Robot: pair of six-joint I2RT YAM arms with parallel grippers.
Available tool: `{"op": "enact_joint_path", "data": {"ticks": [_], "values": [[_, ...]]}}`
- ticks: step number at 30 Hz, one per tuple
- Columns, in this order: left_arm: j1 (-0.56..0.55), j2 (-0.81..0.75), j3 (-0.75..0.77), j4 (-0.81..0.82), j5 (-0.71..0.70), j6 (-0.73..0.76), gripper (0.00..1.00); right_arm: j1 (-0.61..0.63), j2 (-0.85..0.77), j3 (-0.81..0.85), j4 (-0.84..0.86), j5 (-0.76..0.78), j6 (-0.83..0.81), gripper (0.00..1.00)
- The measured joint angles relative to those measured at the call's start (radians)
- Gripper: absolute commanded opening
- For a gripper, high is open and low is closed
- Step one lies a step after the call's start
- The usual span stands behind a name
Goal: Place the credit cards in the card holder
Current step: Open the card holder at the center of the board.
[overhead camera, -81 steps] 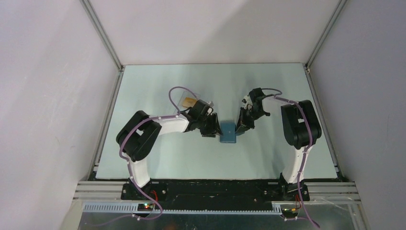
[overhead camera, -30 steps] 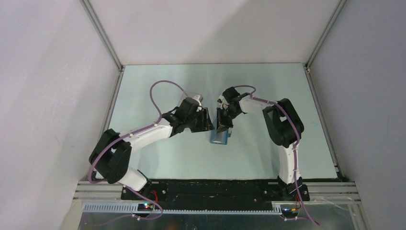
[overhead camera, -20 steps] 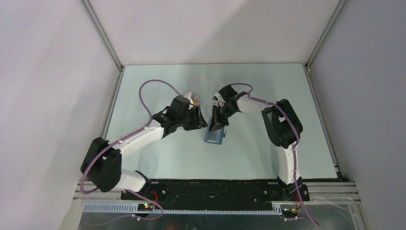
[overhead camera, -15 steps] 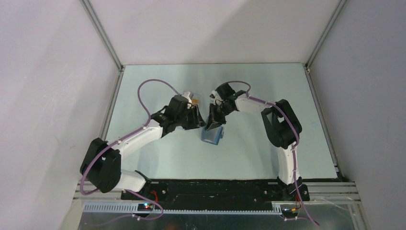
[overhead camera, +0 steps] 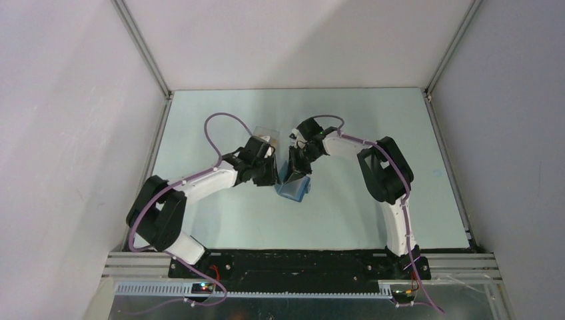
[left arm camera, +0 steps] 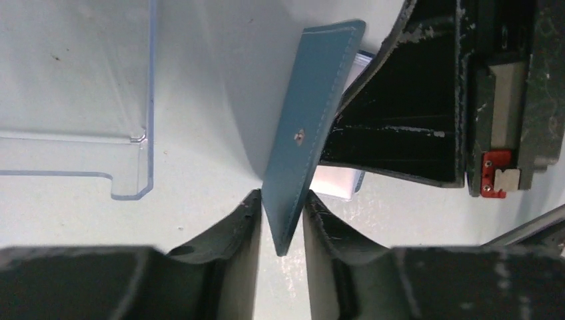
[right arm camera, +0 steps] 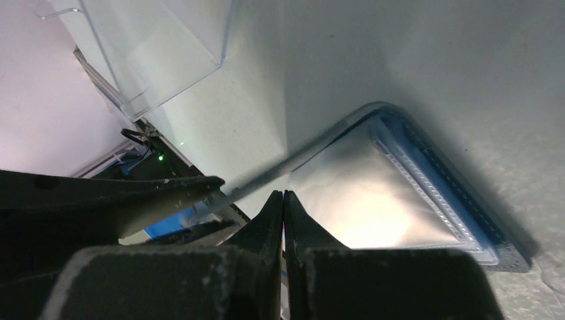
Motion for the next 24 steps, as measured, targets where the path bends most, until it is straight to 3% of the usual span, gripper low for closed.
{"op": "enact_joint_path", "data": {"ticks": [1, 3, 11, 13, 14, 16, 18, 21, 24], "values": [[0.0, 0.014, 0.008, -0.005, -0.001, 0.002, 0.11, 0.0, 0.003, 0.0, -0.004, 0.008, -0.001, 0.04], [0.0, 0.031, 0.018, -0.009, -0.006, 0.002, 0.01, 0.001, 0.003, 0.0, -0.01, 0.019, -0.006, 0.05], [0.0, 0.008, -0.001, -0.011, -0.009, -0.046, 0.0, 0.0, -0.031, -0.043, -0.076, 0.146, -0.043, 0.09], [-0.004, -0.017, -0.023, -0.013, -0.009, -0.075, 0.0, -0.006, -0.069, -0.088, -0.08, 0.161, -0.044, 0.19], [-0.006, -0.029, -0.033, -0.013, -0.01, -0.091, 0.0, -0.012, -0.09, -0.113, -0.077, 0.164, -0.042, 0.32], [-0.014, -0.051, -0.052, -0.012, -0.013, -0.126, 0.0, -0.034, -0.14, -0.171, -0.058, 0.163, -0.03, 0.49], [-0.026, -0.066, -0.071, -0.01, -0.018, -0.162, 0.0, -0.061, -0.189, -0.229, -0.033, 0.159, -0.015, 0.58], [-0.049, -0.073, -0.095, 0.004, -0.021, -0.216, 0.0, -0.101, -0.257, -0.3, 0.008, 0.153, 0.006, 0.62], [-0.072, -0.074, -0.112, 0.021, -0.022, -0.266, 0.0, -0.12, -0.295, -0.335, 0.047, 0.133, 0.021, 0.59]]}}
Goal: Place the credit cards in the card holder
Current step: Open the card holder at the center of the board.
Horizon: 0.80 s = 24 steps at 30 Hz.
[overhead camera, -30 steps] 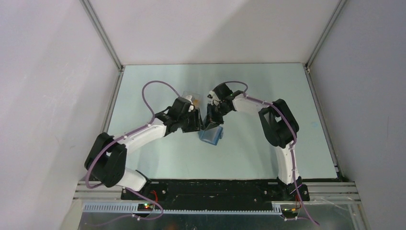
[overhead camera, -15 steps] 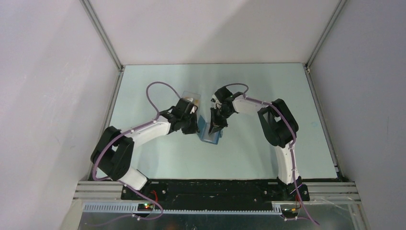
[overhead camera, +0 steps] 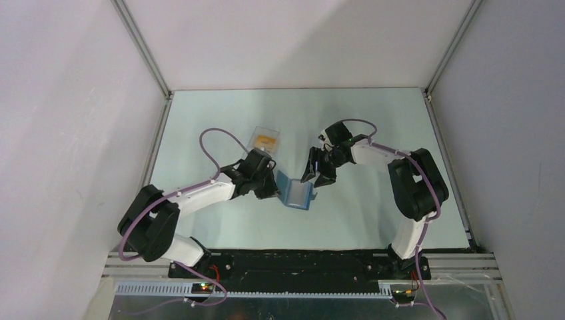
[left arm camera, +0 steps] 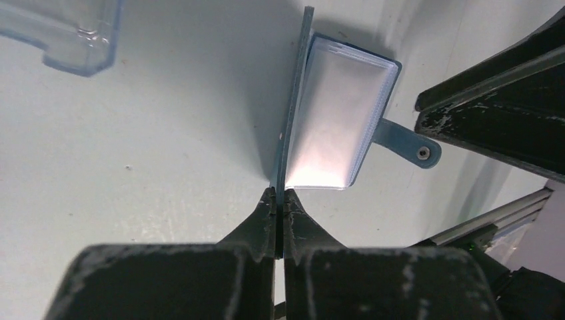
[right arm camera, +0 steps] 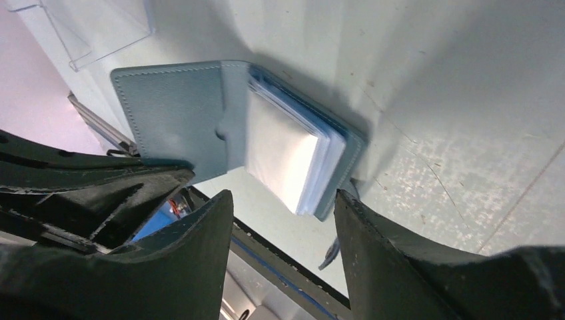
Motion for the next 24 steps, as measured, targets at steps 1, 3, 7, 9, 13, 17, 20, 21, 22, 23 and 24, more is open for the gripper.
{"op": "enact_joint_path", "data": {"ticks": [1, 3, 7, 9, 13, 17, 20, 21, 22, 23, 24], "values": [[-0.003, 0.0, -0.002, 0.004, 0.0, -0.008, 0.0, -0.001, -0.002, -0.003, 0.009, -0.006, 0.003, 0.56], [-0.011, -0.002, -0.014, 0.021, -0.004, -0.039, 0.0, -0.001, -0.002, -0.011, 0.032, -0.023, 0.011, 0.54], [-0.019, -0.014, -0.043, 0.047, -0.016, -0.09, 0.0, -0.001, -0.001, -0.016, 0.053, -0.043, 0.026, 0.53], [-0.021, -0.02, -0.056, 0.054, -0.026, -0.113, 0.0, 0.0, -0.001, -0.016, 0.055, -0.043, 0.027, 0.53], [-0.031, -0.027, -0.073, 0.067, -0.04, -0.153, 0.0, 0.0, -0.001, -0.016, 0.049, -0.034, 0.026, 0.53], [-0.037, -0.032, -0.08, 0.074, -0.047, -0.177, 0.0, 0.0, 0.002, -0.016, 0.039, -0.023, 0.024, 0.53], [-0.038, -0.032, -0.08, 0.082, -0.047, -0.183, 0.0, 0.002, 0.018, -0.016, 0.04, -0.024, 0.025, 0.52], [-0.039, -0.032, -0.08, 0.085, -0.047, -0.184, 0.0, 0.002, 0.026, -0.016, 0.042, -0.024, 0.025, 0.52], [-0.039, -0.032, -0.08, 0.088, -0.047, -0.185, 0.0, 0.003, 0.035, -0.016, 0.043, -0.025, 0.026, 0.52], [-0.039, -0.032, -0.08, 0.09, -0.047, -0.185, 0.0, 0.003, 0.042, -0.016, 0.044, -0.026, 0.026, 0.52], [-0.039, -0.032, -0.08, 0.093, -0.047, -0.185, 0.0, 0.003, 0.053, -0.016, 0.045, -0.028, 0.026, 0.52]]}}
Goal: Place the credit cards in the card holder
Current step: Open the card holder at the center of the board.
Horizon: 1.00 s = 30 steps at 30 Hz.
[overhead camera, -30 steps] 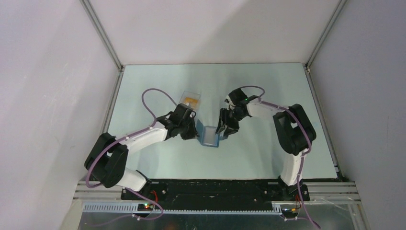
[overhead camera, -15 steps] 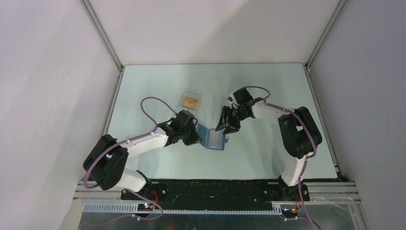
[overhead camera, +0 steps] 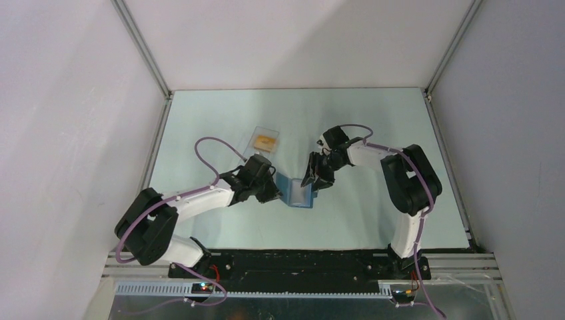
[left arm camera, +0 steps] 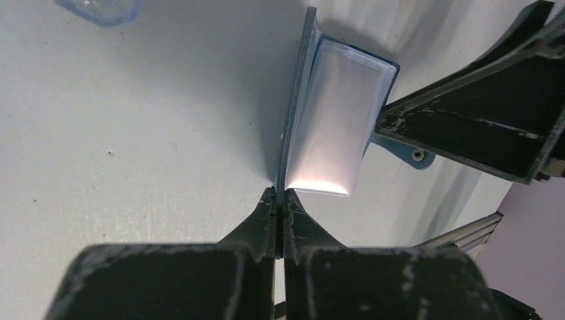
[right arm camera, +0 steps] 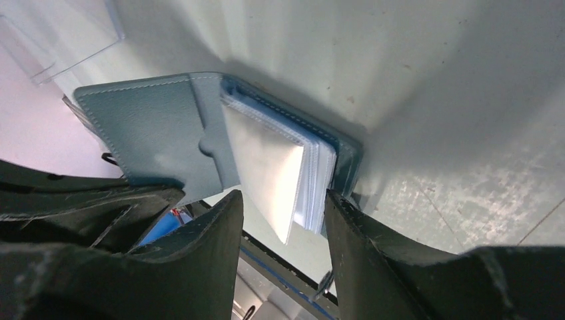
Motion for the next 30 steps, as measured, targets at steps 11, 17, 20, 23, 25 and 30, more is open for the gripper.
{"op": "enact_joint_path", "data": {"ticks": [11, 17, 20, 23, 25, 30], "values": [[-0.003, 0.0, -0.002, 0.016, 0.0, 0.001, 0.0, 0.005, 0.038, -0.001, 0.033, -0.029, 0.013, 0.32], [-0.005, 0.0, -0.002, 0.022, 0.001, 0.001, 0.0, 0.01, 0.038, -0.001, 0.035, -0.018, 0.017, 0.31], [-0.005, 0.0, -0.002, 0.024, 0.001, 0.001, 0.0, 0.011, 0.038, -0.001, 0.024, -0.004, 0.01, 0.41], [-0.006, 0.0, -0.002, 0.026, 0.001, 0.001, 0.0, 0.016, 0.032, 0.004, 0.004, 0.011, 0.001, 0.53], [-0.007, 0.0, -0.003, 0.027, 0.001, 0.001, 0.0, 0.024, 0.02, 0.011, -0.01, 0.036, -0.005, 0.6], [-0.009, 0.005, -0.015, 0.032, 0.002, 0.001, 0.0, 0.05, -0.021, 0.017, -0.058, 0.109, -0.027, 0.6]]}}
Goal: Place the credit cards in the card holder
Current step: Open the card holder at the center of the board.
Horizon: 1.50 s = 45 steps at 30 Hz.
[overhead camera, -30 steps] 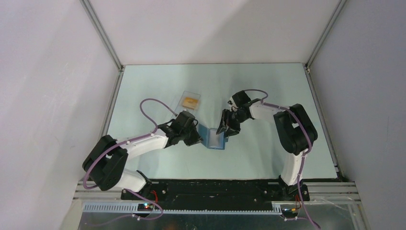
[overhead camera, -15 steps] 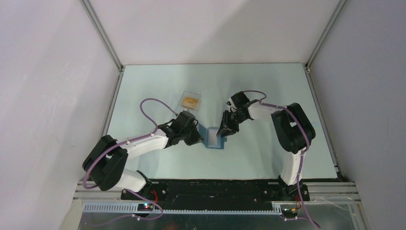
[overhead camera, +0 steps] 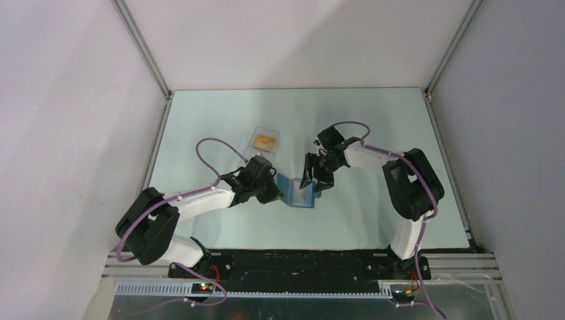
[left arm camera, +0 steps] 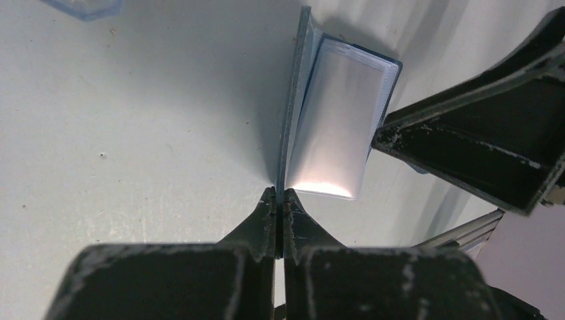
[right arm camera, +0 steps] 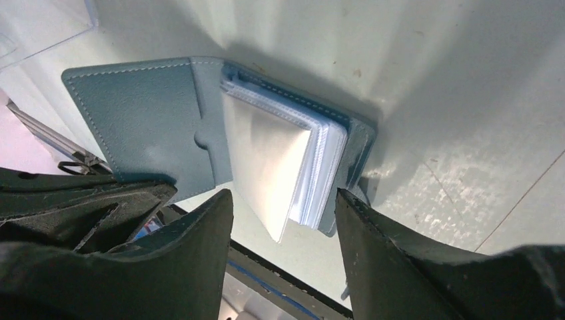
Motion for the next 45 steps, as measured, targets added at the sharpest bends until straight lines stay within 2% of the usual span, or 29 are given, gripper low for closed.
{"op": "enact_joint_path", "data": {"ticks": [2, 6, 8, 22, 26, 31, 43, 45], "values": [[-0.001, 0.002, 0.0, 0.001, 0.0, 0.0, 0.0, 0.013, -0.019, 0.001, -0.015, 0.025, -0.001, 0.56], [-0.002, 0.002, 0.0, 0.002, 0.0, 0.0, 0.0, 0.029, -0.037, 0.006, -0.026, 0.048, -0.001, 0.38], [-0.002, 0.002, 0.0, 0.002, 0.0, 0.0, 0.0, 0.031, -0.038, 0.01, -0.029, 0.05, -0.001, 0.36], [-0.006, 0.014, 0.0, 0.008, 0.0, 0.0, 0.0, 0.031, -0.013, 0.011, -0.05, 0.067, -0.001, 0.42], [-0.008, 0.019, 0.0, 0.009, 0.0, 0.0, 0.0, 0.031, 0.017, 0.012, -0.043, 0.054, 0.0, 0.37], [-0.008, 0.022, 0.0, 0.01, 0.0, 0.0, 0.0, 0.032, 0.031, 0.016, -0.031, 0.029, 0.004, 0.22], [-0.012, 0.026, 0.0, 0.021, 0.001, 0.001, 0.0, 0.04, 0.054, 0.019, 0.081, -0.112, 0.05, 0.26], [-0.012, 0.026, -0.008, 0.026, 0.002, 0.002, 0.03, 0.042, 0.071, 0.024, 0.101, -0.138, 0.059, 0.27]]}}
